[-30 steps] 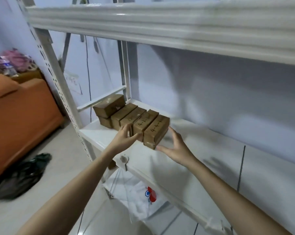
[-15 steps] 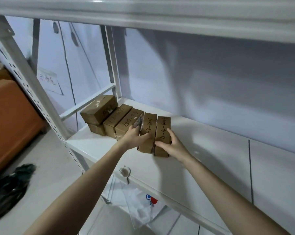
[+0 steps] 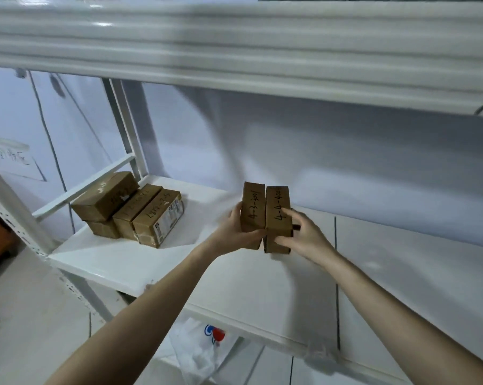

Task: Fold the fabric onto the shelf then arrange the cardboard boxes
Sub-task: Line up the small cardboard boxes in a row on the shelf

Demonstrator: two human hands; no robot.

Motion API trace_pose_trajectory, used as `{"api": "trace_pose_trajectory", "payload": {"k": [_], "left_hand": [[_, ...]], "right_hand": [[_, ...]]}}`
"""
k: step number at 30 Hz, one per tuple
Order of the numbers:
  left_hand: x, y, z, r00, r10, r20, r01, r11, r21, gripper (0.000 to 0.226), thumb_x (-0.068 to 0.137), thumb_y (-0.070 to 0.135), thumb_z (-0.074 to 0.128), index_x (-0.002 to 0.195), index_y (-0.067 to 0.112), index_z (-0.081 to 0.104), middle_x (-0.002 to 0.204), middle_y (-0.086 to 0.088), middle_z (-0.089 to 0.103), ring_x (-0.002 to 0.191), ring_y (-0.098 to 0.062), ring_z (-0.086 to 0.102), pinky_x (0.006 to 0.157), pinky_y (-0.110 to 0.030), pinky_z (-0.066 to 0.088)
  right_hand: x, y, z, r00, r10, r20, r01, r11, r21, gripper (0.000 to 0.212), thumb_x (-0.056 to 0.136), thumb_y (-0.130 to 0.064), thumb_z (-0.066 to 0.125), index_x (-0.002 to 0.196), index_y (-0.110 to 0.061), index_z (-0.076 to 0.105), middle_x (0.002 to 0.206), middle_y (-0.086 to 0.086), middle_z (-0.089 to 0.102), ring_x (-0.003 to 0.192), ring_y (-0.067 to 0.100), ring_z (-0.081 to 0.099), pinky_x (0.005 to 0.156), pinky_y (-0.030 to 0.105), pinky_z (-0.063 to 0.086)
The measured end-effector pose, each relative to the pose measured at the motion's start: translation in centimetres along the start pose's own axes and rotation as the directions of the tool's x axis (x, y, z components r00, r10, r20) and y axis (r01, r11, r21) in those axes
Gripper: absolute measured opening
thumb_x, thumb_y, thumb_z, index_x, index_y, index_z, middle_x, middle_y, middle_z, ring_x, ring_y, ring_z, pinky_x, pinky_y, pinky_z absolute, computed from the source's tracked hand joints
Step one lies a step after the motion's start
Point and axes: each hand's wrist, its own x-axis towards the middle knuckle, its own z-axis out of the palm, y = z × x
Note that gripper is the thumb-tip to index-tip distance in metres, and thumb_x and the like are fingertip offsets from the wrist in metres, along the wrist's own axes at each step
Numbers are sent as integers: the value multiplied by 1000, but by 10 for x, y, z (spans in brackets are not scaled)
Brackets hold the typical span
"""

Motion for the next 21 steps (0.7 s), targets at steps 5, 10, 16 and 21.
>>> {"api": "trace_pose_trajectory", "payload": {"k": [5, 10, 16, 21], "left_hand": [[8, 54, 85, 983, 154, 96, -154, 988, -10, 84, 60, 36, 78, 131, 17, 37, 123, -6, 58, 113, -16, 59, 86, -39, 56], [4, 107, 192, 952, 217, 214, -212, 976, -46, 73, 74, 6, 76, 130, 28, 35, 105, 9, 54, 93, -8, 62, 65, -21, 59], [-12, 144, 319, 926, 231, 300, -250, 968, 26, 89, 77, 1, 73, 141, 27, 18, 101, 13, 39, 99, 5, 48, 65, 0, 44], [-18, 150, 408, 920, 158, 359, -211, 971, 111, 94, 76, 6, 74, 148, 17, 14, 120, 3, 38, 110, -8, 45, 72, 2, 38]], "right_hand": [[-44, 26, -93, 996, -26, -87, 23, 999, -34, 71, 77, 0, 68, 140, -13, 39, 144, 4, 41, 104, 6, 51, 65, -4, 41], [-100, 72, -191, 989, 5, -148, -17, 997, -80, 65, 80, -6, 67, 139, -17, 41, 142, 0, 41, 87, -5, 54, 62, 2, 45], [-163, 152, -282, 978, 103, -179, -122, 988, -96, 66, 78, -11, 70, 136, -23, 42, 140, -1, 44, 102, 14, 56, 80, 19, 48], [-206, 217, -329, 967, 200, -159, -225, 961, -163, 76, 76, -15, 73, 141, -18, 35, 144, 4, 38, 118, 21, 52, 99, 31, 46]]}}
